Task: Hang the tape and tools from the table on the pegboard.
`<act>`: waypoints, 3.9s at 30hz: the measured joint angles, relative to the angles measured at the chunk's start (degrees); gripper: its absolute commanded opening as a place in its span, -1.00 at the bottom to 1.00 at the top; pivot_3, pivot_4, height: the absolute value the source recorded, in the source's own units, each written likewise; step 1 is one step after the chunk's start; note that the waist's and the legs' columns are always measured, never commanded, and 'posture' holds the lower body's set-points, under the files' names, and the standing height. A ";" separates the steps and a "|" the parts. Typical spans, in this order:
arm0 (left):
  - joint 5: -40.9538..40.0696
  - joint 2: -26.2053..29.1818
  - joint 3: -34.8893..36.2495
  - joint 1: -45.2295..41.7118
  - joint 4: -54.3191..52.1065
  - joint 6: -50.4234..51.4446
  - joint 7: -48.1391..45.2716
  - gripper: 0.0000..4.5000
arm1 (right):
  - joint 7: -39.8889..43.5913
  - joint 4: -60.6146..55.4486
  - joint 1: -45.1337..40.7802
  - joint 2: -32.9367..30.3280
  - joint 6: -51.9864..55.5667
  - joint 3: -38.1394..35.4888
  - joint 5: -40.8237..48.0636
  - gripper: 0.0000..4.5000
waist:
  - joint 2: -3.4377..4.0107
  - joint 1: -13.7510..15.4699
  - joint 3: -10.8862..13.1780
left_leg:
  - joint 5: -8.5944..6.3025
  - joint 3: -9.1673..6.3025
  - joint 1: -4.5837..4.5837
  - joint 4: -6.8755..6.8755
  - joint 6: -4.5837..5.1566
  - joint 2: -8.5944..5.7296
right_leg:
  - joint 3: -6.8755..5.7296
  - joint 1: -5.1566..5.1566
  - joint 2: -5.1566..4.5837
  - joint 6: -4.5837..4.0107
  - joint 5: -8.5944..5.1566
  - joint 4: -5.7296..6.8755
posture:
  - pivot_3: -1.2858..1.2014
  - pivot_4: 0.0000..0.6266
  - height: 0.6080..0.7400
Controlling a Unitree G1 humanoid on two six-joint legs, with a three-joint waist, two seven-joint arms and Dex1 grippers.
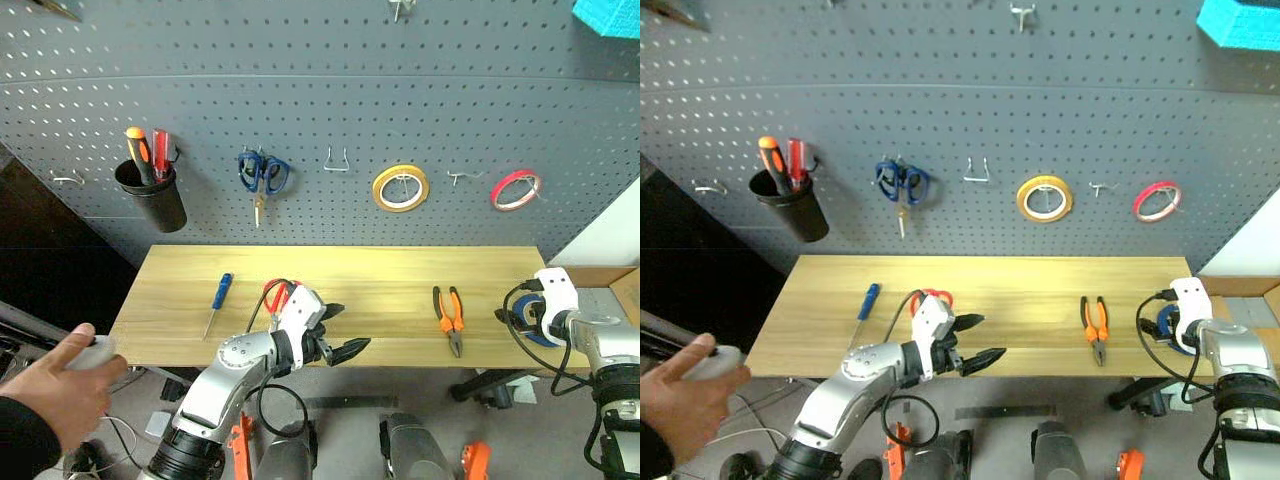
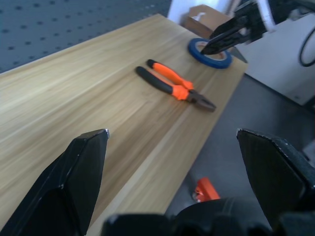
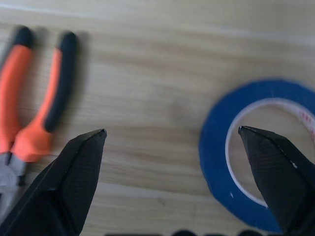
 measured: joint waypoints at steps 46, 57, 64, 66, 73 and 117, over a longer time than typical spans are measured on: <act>-2.61 3.01 1.45 -4.52 -5.22 4.94 -0.95 1.00 | -6.95 -18.85 3.98 2.38 10.58 -10.00 7.87 -0.84 | -0.06 0.06 5.77 | -0.36 0.44 -2.20 1.03 0.48 -0.04 | 0.33 -1.93 -0.15 0.56 0.53 -0.08 | -0.11 -0.27 1.00; -2.08 1.41 4.46 -10.45 8.57 -6.24 -4.06 1.00 | -2.95 -45.28 14.12 6.12 15.65 -17.14 22.11 -0.84 | 0.46 -0.51 0.47 | -0.36 0.69 -2.02 1.20 0.48 -0.08 | 0.33 -1.71 -0.14 0.72 0.62 -0.08 | -0.19 -0.80 1.00; -1.67 -0.37 6.27 -13.39 14.10 -11.11 -3.87 1.00 | -2.99 -47.88 7.16 6.64 13.91 -19.98 28.62 -0.84 | 0.46 -2.39 -3.77 | -0.36 0.76 -1.61 1.18 0.48 -0.04 | 0.40 -1.38 -0.09 0.74 0.63 -0.07 | -0.20 -0.91 1.00; -1.26 -0.41 6.64 -13.56 14.83 -11.88 -3.80 1.00 | -3.21 -47.80 5.47 7.61 12.97 -19.95 29.46 -0.84 | 0.47 -3.37 -4.60 | -0.36 0.75 -1.53 1.18 0.48 -0.04 | 0.42 -1.28 -0.09 0.74 0.62 -0.07 | -0.19 -0.92 1.00; -1.24 -1.81 9.74 -12.48 14.70 -13.27 -1.25 1.00 | -3.59 -44.82 -1.90 8.03 10.07 -14.88 29.82 -0.84 | 0.55 -5.47 -5.46 | -0.37 0.68 -0.66 1.09 0.49 0.01 | 0.37 -0.30 -0.07 0.89 0.56 -0.39 | -0.17 -0.92 1.00; -1.26 -1.87 10.75 -3.11 2.54 -8.89 5.70 1.00 | 5.59 1.53 -24.76 15.37 -12.17 11.41 3.08 -0.52 | 0.70 -6.01 -6.37 | -0.37 0.28 -0.52 1.08 0.50 -0.06 | 0.46 -0.17 -0.05 0.81 0.68 -0.35 | -0.07 -0.71 1.00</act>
